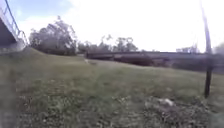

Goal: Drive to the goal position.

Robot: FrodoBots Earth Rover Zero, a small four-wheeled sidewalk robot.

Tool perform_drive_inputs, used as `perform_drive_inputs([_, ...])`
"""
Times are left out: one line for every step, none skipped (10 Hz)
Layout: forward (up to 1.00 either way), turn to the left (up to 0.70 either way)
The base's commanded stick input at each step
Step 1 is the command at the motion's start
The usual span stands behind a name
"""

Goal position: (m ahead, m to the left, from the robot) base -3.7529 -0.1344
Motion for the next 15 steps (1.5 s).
perform_drive_inputs([-0.50,0.50])
perform_drive_inputs([-0.50,0.48])
perform_drive_inputs([-0.50,0.04])
perform_drive_inputs([-0.50,0.01])
perform_drive_inputs([-0.50,0.00])
perform_drive_inputs([-0.50,0.00])
perform_drive_inputs([-0.50,0.00])
perform_drive_inputs([-0.50,0.00])
perform_drive_inputs([-0.50,0.00])
perform_drive_inputs([-0.50,0.00])
perform_drive_inputs([-0.50,0.00])
perform_drive_inputs([-0.50,0.00])
perform_drive_inputs([-0.50,0.00])
perform_drive_inputs([-0.50,-0.14])
perform_drive_inputs([-0.50,-0.33])
